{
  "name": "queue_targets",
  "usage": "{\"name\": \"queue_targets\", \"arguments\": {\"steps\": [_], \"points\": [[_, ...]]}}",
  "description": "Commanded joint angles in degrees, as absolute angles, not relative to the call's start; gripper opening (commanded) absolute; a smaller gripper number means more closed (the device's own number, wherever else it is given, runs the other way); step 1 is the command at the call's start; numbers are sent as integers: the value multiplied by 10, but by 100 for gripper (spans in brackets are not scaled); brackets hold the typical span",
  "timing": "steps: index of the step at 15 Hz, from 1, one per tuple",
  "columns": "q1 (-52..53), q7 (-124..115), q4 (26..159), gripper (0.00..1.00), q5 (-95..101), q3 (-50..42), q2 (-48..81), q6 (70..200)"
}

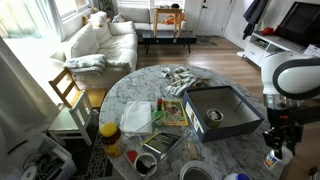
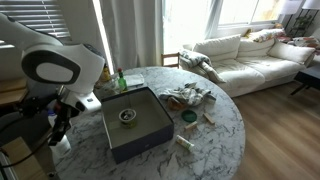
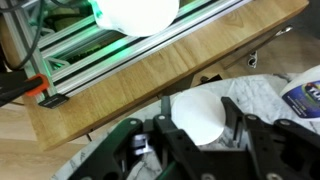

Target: Put the yellow tin and white and orange container in the box then put the box on the clear container

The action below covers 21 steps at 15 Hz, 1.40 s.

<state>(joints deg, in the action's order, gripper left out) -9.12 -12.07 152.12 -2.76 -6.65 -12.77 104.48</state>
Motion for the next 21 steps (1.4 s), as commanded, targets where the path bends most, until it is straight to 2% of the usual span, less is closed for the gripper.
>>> {"name": "queue_targets", "arguments": {"steps": [1,3,7,12,21], "points": [[-86,-104,1449,27,-5,-58,-201,906],[-88,-95,1387,27,-7,-59,-209,866],[-95,-86,1308,27,-23,-74,-161,914],[-102,-71,1292,27,-31,-97,-69,1022],[-109,-28,1258,27,-67,-107,90,1110]]}}
